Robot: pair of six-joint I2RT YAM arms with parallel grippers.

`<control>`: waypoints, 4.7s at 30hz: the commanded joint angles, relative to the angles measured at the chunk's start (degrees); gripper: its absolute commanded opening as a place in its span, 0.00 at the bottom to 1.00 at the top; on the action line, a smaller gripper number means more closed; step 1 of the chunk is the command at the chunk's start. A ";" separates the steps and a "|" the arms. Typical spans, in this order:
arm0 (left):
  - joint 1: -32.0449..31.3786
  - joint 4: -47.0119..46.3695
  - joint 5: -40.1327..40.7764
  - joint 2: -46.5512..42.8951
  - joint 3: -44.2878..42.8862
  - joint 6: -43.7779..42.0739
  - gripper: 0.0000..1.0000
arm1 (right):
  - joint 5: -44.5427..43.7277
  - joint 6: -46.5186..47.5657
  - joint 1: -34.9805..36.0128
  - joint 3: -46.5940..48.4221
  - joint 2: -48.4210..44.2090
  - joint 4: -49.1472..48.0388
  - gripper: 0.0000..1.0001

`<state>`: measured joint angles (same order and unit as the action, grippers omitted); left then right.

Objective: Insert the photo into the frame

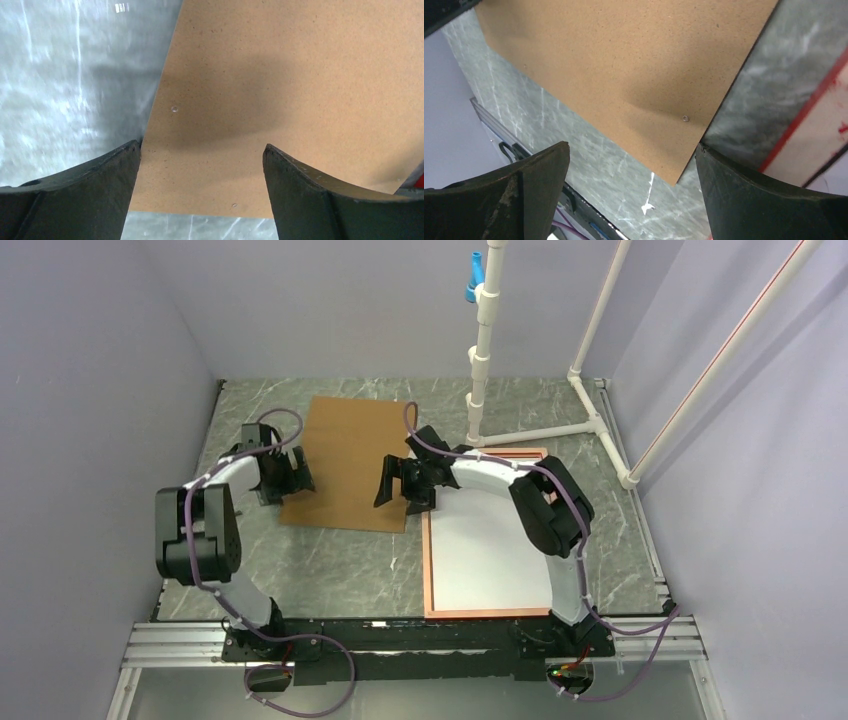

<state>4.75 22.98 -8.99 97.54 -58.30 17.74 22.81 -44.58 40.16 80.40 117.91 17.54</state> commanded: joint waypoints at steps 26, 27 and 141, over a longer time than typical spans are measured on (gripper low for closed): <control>-12.14 10.41 8.81 -34.15 20.51 11.91 0.99 | -13.56 4.41 9.13 -8.31 -16.86 12.27 1.00; -12.14 10.50 8.82 -32.45 19.38 11.04 0.99 | -13.20 4.30 8.59 -8.67 -17.09 11.51 1.00; -11.51 -10.10 -19.16 -18.87 30.28 14.00 0.85 | 1.64 -1.97 -8.17 -35.04 -30.82 -9.97 0.97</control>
<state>-3.75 12.32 -23.11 76.90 -32.97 29.32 23.09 -45.89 33.17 45.06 87.11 11.31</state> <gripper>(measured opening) 0.848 0.972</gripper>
